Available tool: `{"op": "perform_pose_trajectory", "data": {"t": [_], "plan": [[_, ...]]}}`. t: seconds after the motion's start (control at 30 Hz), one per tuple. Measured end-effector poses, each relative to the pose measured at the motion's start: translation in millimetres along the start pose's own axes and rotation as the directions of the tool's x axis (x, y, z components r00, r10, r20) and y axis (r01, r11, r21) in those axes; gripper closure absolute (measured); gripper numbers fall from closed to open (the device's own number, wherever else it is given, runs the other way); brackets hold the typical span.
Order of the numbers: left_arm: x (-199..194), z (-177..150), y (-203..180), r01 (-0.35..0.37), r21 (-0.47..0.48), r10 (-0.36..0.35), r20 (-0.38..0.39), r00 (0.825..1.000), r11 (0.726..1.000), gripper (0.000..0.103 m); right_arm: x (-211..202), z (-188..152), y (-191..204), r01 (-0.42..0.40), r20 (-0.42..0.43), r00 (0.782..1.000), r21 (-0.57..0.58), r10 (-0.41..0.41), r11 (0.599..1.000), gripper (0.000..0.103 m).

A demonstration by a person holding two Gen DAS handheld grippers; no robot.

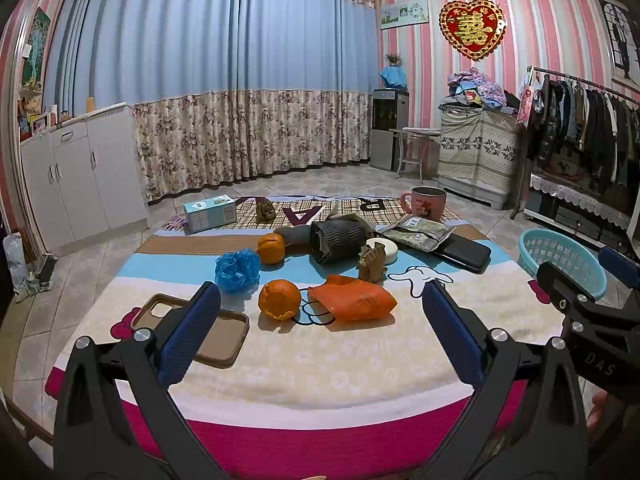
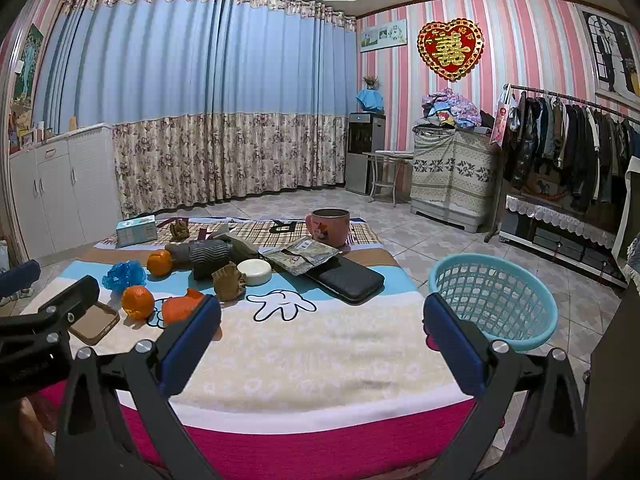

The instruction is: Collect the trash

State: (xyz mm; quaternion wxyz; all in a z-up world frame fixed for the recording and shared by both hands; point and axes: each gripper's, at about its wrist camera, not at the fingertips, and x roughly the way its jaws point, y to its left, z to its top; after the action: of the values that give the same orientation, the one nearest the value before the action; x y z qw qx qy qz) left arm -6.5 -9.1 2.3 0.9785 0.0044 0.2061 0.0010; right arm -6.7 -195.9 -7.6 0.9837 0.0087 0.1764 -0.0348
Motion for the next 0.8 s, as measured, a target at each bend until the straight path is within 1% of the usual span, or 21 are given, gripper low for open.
{"op": "perform_pose_trajectory", "data": {"t": [0.8], "plan": [[1.5,0.2,1.9,0.001,0.003,-0.001,0.002,1.000,1.000,0.005,-0.4,1.1,-0.4,0.001,0.002,1.000,-0.002,-0.001,1.000,0.004]]}}
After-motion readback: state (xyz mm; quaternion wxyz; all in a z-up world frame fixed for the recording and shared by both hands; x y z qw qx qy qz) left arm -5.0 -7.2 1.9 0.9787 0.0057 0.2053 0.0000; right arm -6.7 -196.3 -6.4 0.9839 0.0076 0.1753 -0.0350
